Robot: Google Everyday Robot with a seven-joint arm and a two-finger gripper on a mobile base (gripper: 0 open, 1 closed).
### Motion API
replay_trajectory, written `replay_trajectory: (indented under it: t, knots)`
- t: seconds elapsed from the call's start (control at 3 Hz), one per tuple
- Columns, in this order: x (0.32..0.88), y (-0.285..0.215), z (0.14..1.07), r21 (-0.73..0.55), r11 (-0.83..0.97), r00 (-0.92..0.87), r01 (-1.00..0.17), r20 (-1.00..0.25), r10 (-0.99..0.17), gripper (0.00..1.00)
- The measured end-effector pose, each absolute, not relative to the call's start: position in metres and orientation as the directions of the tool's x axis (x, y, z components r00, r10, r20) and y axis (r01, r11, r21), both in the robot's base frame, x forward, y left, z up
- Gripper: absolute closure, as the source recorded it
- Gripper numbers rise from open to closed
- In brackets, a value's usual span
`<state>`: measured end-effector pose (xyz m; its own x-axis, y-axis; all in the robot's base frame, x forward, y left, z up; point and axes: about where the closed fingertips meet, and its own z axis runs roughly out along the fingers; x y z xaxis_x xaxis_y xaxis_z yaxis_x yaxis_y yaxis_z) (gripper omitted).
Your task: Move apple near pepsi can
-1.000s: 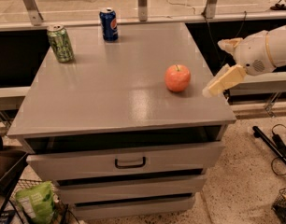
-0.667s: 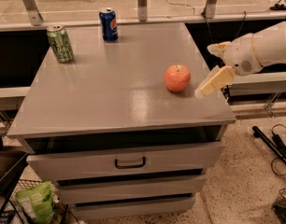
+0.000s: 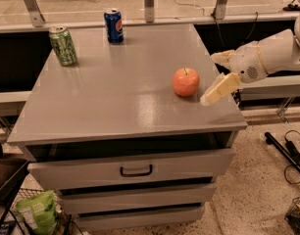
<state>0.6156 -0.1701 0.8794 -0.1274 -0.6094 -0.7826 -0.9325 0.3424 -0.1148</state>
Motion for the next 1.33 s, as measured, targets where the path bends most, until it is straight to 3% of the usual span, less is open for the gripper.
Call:
replay_trajectory:
  t: [1.0,1.33]
  knots:
    - [0.634,-0.146,0.851,-0.058,0.321,-0.144,-0.945,-0.810,-0.569,0.00]
    - [0.643,-0.140,0.851,-0.052,0.300,-0.112,-0.953,-0.855,-0.506,0.00]
